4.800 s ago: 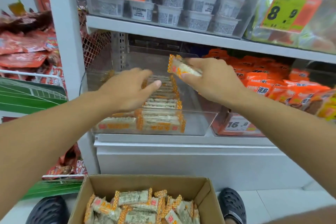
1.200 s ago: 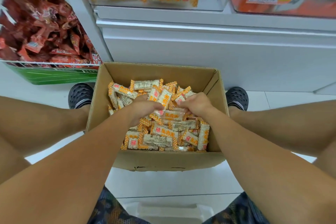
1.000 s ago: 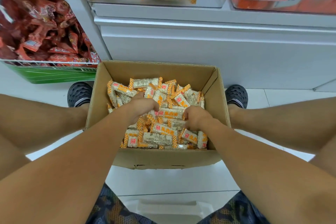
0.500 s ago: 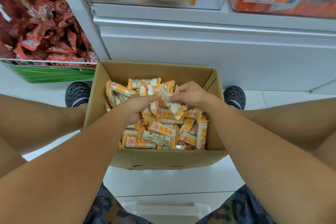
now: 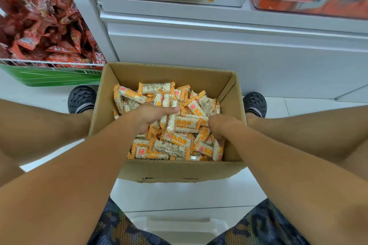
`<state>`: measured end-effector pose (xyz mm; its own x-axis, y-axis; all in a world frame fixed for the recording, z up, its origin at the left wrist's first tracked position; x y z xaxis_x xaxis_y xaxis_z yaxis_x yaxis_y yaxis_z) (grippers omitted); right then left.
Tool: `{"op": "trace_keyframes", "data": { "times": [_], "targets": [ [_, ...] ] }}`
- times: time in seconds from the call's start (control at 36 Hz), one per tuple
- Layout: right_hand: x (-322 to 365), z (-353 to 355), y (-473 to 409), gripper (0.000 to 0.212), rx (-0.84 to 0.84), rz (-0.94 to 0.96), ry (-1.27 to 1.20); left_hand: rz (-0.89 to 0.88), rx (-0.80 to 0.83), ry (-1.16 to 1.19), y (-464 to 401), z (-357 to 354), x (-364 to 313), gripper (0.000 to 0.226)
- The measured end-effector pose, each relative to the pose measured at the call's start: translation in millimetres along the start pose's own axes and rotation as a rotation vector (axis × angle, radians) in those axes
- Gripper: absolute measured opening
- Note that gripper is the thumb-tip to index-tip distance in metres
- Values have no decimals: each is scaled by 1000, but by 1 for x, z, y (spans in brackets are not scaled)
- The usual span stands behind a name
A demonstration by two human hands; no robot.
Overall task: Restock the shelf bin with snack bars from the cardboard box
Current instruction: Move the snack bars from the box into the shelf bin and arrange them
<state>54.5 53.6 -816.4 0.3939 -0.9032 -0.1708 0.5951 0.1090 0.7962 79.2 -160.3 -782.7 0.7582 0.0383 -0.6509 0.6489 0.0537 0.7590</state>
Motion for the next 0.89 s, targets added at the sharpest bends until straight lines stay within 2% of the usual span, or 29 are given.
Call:
{"op": "trace_keyframes", "data": {
  "times": [0.14,0.19,0.28,0.33,0.39,0.5,0.56,0.67,0.75,0.81,0.89],
  "targets": [
    [9,24,4,43,-57,28,-50,11,30,43,2,-2,0,125],
    [1,57,9,42,-70,63,-253,19,58,104,0,-3,-1,130],
    [-13,112,36,25,-135,226,-578,30,109,188,2,1,-5,141],
    [-16,133,59,24,-123,358,-745,52,174,233,-6,4,-3,131],
    [-14,142,69,29,-99,452,-877,101,248,256,-10,3,-2,111],
    [-5,154,65,30,-214,510,-1062,90,374,252,24,-19,-20,57],
    [4,153,64,34,-230,573,-1167,80,450,307,28,-30,-22,42],
    [10,146,61,55,-257,573,-1287,77,497,300,34,-35,-20,37],
    [16,140,60,75,-224,570,-1242,84,464,258,31,-30,-20,49],
    [23,135,59,86,-155,606,-1229,95,454,229,30,-29,-20,59],
    [38,127,60,85,34,709,-1367,78,471,284,33,-35,-27,47]
  ]
}}
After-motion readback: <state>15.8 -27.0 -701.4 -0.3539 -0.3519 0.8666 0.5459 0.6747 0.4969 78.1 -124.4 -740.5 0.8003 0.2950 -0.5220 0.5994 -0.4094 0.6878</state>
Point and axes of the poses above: each hand's wrist, its own y-axis away from the middle knuckle, its own z-axis out of the back of the hand, x = y × z, the point moved 9 cm from there along -y, towards the middle knuckle, and after that the axes turned 5 degrees about y, right-handed, at the moved point
